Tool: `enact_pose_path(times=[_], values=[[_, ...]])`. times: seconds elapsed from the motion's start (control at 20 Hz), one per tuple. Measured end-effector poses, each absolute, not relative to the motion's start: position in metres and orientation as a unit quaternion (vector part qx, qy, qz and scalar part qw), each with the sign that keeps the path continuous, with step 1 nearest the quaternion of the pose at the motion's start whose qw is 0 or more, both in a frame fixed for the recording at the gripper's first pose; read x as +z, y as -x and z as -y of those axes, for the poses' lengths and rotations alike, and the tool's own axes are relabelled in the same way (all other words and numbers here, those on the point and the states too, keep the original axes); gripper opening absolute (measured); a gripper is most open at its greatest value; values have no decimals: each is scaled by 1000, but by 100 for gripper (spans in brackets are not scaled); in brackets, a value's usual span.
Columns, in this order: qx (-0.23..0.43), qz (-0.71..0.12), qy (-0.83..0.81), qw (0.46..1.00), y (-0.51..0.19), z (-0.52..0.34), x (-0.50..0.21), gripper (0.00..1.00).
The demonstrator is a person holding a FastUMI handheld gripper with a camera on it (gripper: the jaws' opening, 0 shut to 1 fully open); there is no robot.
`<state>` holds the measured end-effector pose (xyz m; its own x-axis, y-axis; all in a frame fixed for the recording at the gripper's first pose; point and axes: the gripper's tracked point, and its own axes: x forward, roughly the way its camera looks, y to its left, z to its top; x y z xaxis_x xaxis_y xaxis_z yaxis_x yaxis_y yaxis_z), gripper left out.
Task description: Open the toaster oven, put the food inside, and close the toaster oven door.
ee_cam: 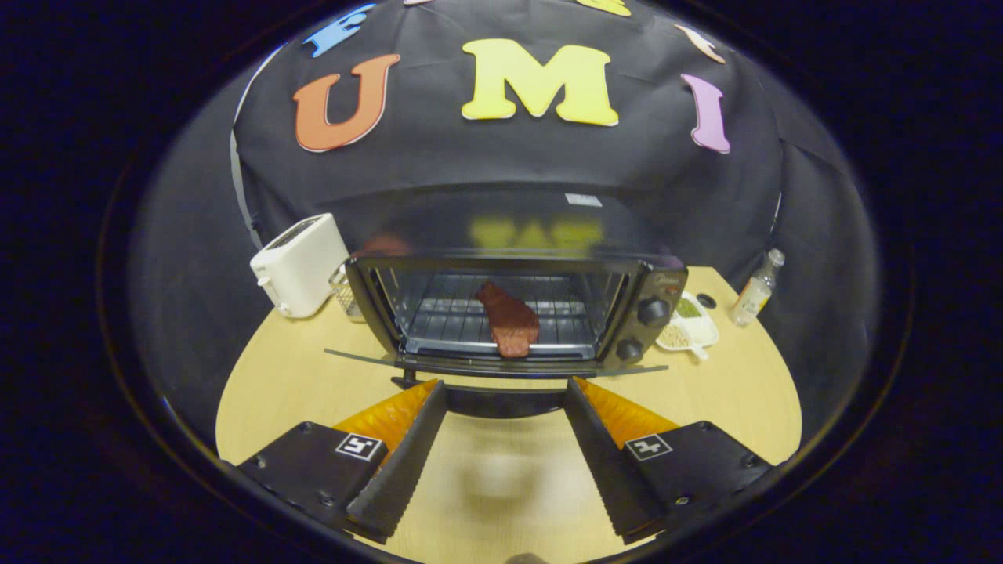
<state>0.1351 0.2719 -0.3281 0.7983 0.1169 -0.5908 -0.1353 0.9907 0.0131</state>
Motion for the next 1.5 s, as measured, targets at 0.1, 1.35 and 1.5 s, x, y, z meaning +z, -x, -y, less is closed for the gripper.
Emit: enact_pose_path(times=[0.1, 1.35, 1.5], values=[[65, -295, 10, 953, -153, -274, -314, 98], [50, -145, -13, 988, -112, -161, -141, 98], [40, -82, -22, 996, -81, -102, -71, 98]])
